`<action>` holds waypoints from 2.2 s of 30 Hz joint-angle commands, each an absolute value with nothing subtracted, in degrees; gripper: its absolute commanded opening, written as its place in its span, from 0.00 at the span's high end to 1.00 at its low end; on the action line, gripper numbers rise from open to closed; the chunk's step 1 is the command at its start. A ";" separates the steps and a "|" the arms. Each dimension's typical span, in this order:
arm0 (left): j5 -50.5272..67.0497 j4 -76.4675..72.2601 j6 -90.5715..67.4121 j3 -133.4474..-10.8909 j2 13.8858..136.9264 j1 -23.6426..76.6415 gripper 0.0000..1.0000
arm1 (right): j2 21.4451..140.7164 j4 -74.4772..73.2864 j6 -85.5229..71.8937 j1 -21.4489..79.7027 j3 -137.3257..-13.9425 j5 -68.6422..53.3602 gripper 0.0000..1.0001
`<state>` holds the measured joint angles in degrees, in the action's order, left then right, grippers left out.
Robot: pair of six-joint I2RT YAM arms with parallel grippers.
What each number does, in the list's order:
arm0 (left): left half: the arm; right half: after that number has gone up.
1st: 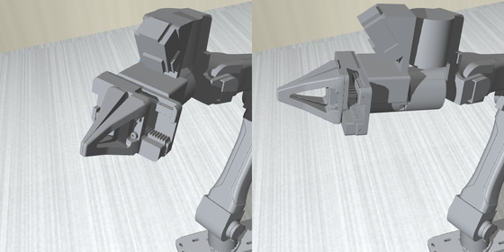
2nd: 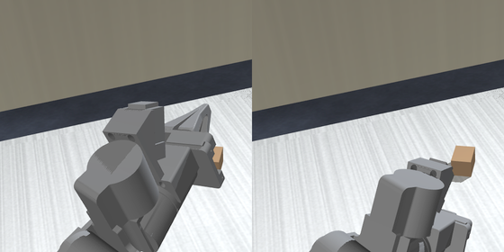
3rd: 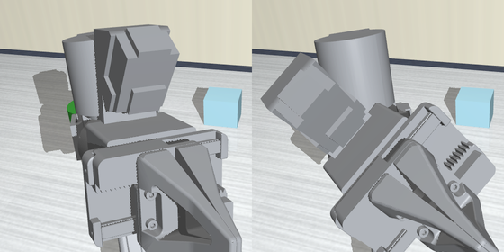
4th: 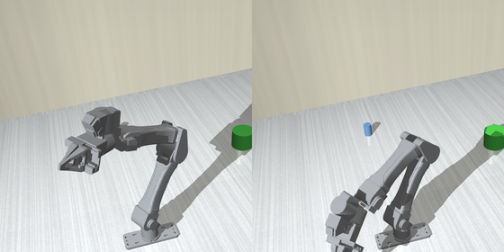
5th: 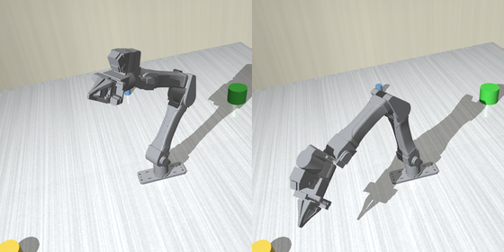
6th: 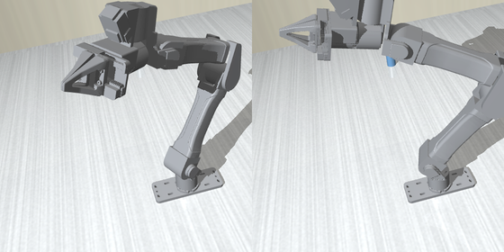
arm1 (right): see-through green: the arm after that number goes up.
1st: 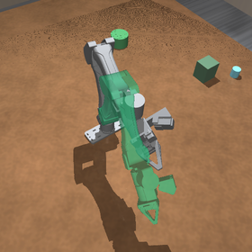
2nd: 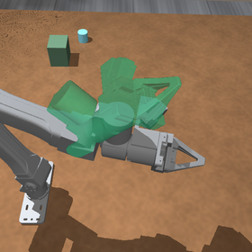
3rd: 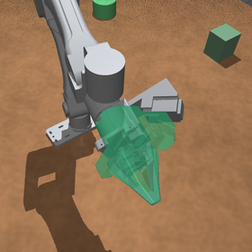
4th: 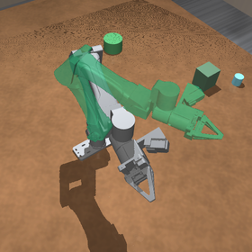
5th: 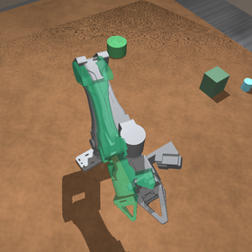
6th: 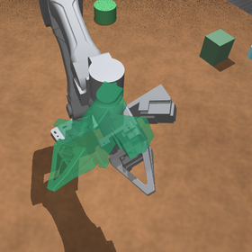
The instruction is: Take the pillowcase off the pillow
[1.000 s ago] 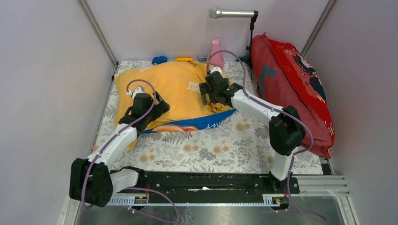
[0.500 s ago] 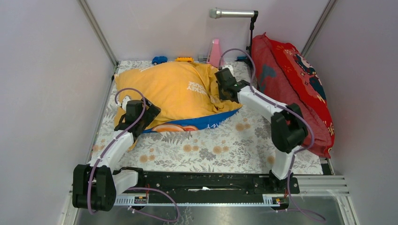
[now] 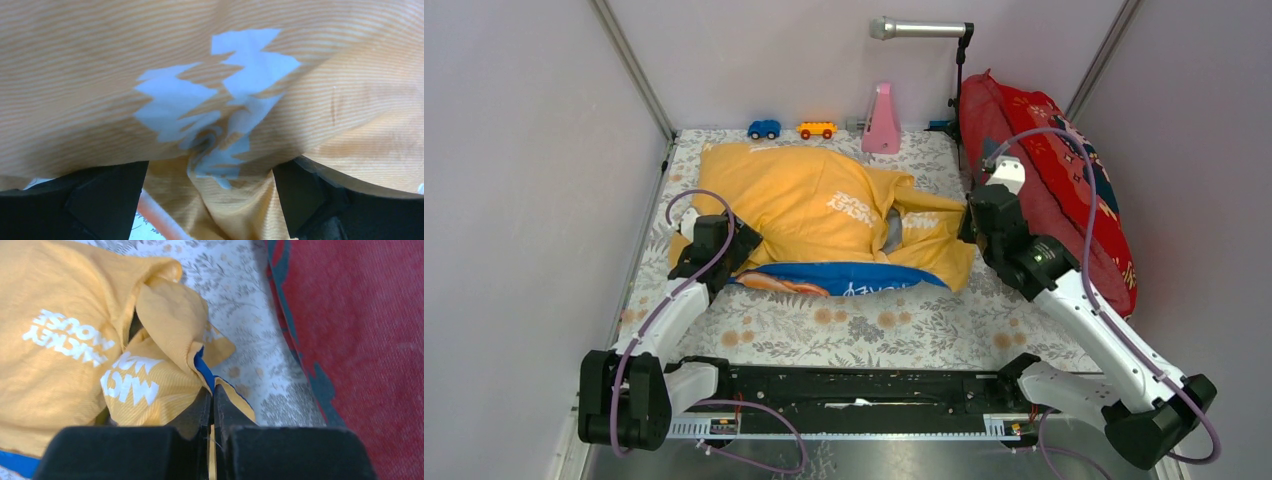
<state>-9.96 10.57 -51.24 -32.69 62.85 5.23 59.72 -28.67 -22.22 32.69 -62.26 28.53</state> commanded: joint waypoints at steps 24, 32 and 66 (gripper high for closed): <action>-11.41 10.29 -37.86 -53.33 73.17 41.91 0.07 | 69.65 -19.80 -24.62 32.63 -48.74 1.19 0.00; -9.45 5.49 -43.72 -45.90 80.74 40.09 0.05 | 72.32 -20.54 -23.03 33.55 -45.12 9.90 0.01; -33.27 28.44 -24.99 -63.01 88.37 58.84 0.42 | 69.04 -14.45 -26.06 40.72 -43.57 12.96 0.00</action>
